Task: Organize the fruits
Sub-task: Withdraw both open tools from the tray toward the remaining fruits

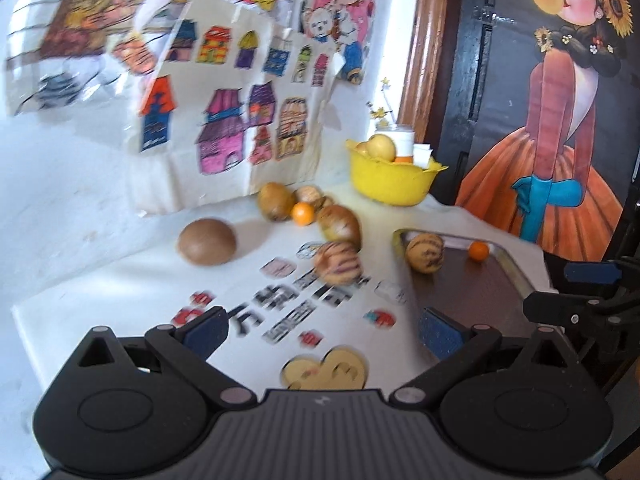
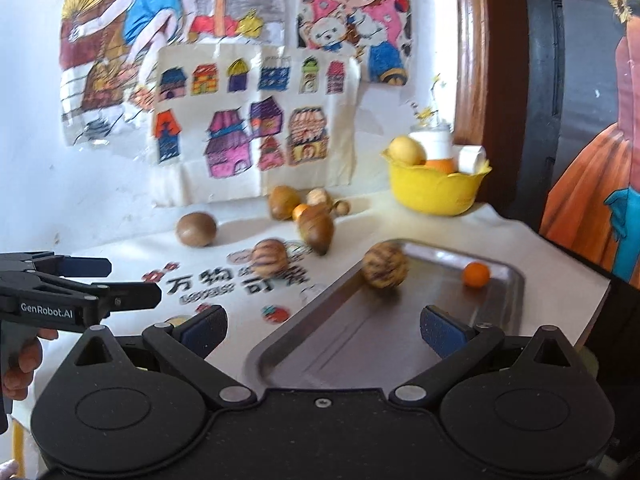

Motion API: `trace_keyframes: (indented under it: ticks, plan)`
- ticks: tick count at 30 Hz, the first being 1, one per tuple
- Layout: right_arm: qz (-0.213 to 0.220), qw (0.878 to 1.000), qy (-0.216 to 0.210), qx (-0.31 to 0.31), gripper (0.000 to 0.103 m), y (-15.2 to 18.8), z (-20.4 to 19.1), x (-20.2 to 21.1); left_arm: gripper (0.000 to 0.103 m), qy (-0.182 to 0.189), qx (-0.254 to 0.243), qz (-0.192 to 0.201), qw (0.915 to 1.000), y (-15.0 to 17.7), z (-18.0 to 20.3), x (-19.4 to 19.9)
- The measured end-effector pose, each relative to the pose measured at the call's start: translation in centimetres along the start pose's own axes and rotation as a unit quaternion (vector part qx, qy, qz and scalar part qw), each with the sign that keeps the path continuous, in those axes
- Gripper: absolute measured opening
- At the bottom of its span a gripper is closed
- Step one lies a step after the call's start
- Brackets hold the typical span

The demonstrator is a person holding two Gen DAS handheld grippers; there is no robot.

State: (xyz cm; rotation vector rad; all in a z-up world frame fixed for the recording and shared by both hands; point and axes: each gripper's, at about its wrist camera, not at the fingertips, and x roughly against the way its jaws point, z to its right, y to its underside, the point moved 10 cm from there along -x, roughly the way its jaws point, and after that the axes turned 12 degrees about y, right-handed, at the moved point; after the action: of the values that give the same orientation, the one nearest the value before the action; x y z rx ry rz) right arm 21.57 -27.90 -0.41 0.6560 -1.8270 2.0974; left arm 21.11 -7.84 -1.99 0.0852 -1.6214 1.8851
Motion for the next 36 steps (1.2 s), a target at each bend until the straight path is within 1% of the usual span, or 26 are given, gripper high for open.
trace_keyframes:
  ticks: [8,17,21,28,36]
  plan:
    - [-0.025,0.999,-0.027,0.018,0.102,2.2,-4.1,0.1,0.103,-0.026,0.023,-0.01,0.9994,1.9,-3.6,2.7]
    - [-0.044,0.996,-0.063,0.038,0.102,2.9,-8.5,-1.0,0.103,-0.044,0.045,-0.01,0.998,2.6,-7.2,3.9]
    - [-0.052,0.995,-0.073,0.045,0.102,3.1,-9.8,-2.0,0.103,-0.052,0.06,-0.012,0.9968,2.5,-8.7,3.6]
    - [-0.068,0.993,-0.087,0.049,0.102,3.6,-11.4,-4.1,0.103,-0.06,0.066,-0.015,0.9959,2.2,-10.4,2.7]
    - [-0.073,0.992,-0.089,0.055,0.102,2.8,-12.2,-7.2,0.103,-0.064,0.065,-0.013,0.9958,0.6,-12.0,0.4]
